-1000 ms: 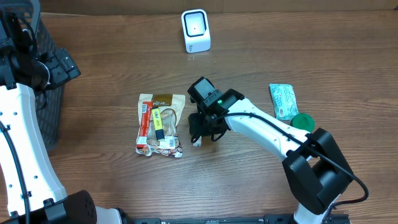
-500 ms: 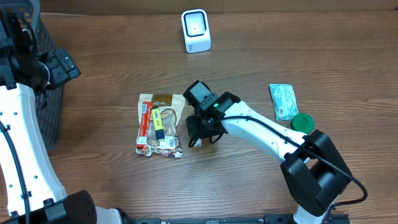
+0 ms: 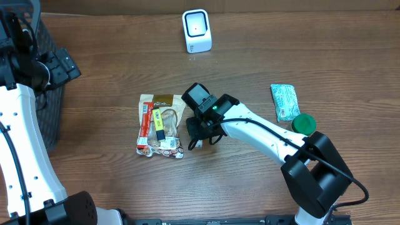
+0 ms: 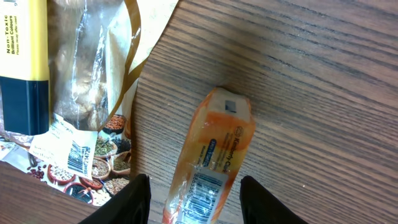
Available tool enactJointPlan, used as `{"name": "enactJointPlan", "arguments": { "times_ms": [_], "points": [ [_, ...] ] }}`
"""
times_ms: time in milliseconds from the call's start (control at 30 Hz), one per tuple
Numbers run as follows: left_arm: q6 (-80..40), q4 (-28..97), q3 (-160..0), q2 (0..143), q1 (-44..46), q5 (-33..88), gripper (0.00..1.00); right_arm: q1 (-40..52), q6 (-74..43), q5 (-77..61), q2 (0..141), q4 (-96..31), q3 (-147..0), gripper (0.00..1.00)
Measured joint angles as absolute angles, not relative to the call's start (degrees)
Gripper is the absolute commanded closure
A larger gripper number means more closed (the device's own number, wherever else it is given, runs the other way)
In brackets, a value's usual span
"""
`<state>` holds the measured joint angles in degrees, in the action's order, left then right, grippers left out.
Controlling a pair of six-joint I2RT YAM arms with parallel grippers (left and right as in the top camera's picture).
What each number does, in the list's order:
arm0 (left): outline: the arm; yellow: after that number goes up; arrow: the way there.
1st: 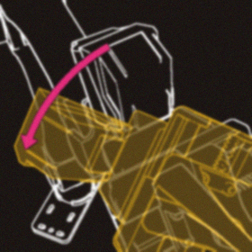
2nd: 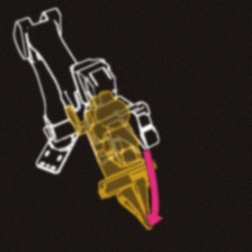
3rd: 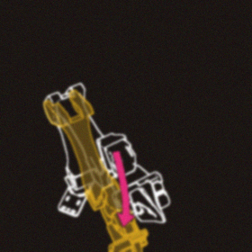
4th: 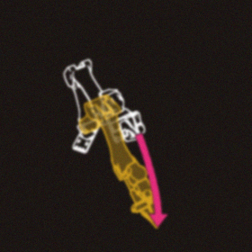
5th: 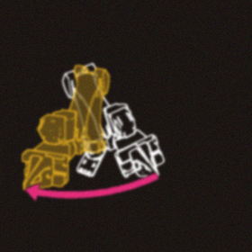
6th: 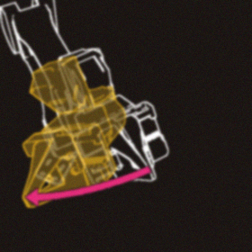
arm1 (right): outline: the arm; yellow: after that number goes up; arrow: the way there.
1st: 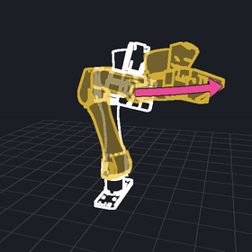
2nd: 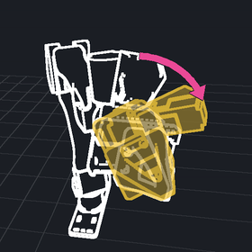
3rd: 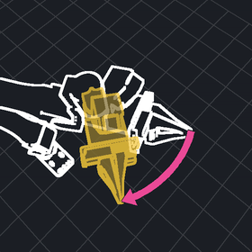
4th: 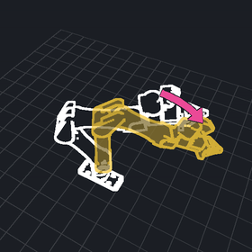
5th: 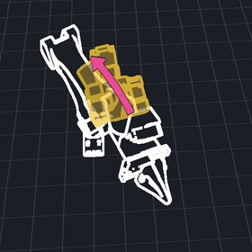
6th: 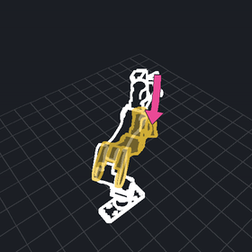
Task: Scan the item barcode
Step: 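Lower the right gripper around the orange packet and close on it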
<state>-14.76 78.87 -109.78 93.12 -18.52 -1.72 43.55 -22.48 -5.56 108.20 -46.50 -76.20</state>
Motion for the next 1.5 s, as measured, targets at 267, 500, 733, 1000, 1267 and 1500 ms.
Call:
{"name": "enactJointPlan", "arguments": {
  "times_ms": [267, 500, 733, 1000, 1267, 1500],
  "points": [
    [-14.8, 78.9, -109.8, 93.1, -18.5, -1.7, 0.00, 43.9, -22.5, -5.5, 108.2, -46.3, -76.2, 0.53],
    [-14.8, 78.9, -109.8, 93.1, -18.5, -1.7, 0.00, 44.8, -22.5, -5.5, 108.2, -43.2, -75.1, 0.53],
    [-14.8, 78.9, -109.8, 93.1, -18.5, -1.7, 0.00, 44.8, -22.4, -4.2, 108.2, -42.1, -73.0, 0.59],
    [-14.8, 78.9, -109.8, 93.1, -18.5, -1.7, 0.00, 44.8, -22.4, -2.5, 108.2, -42.1, -73.0, 0.68],
    [-14.8, 78.9, -109.8, 93.1, -18.5, -1.7, 0.00, 44.8, -22.5, -0.3, 108.2, -42.7, -73.0, 0.75],
    [-14.8, 78.9, -109.8, 93.1, -18.5, -1.7, 0.00, 44.4, -22.5, 5.3, 108.2, -49.6, -75.2, 0.79]
  ]
}}
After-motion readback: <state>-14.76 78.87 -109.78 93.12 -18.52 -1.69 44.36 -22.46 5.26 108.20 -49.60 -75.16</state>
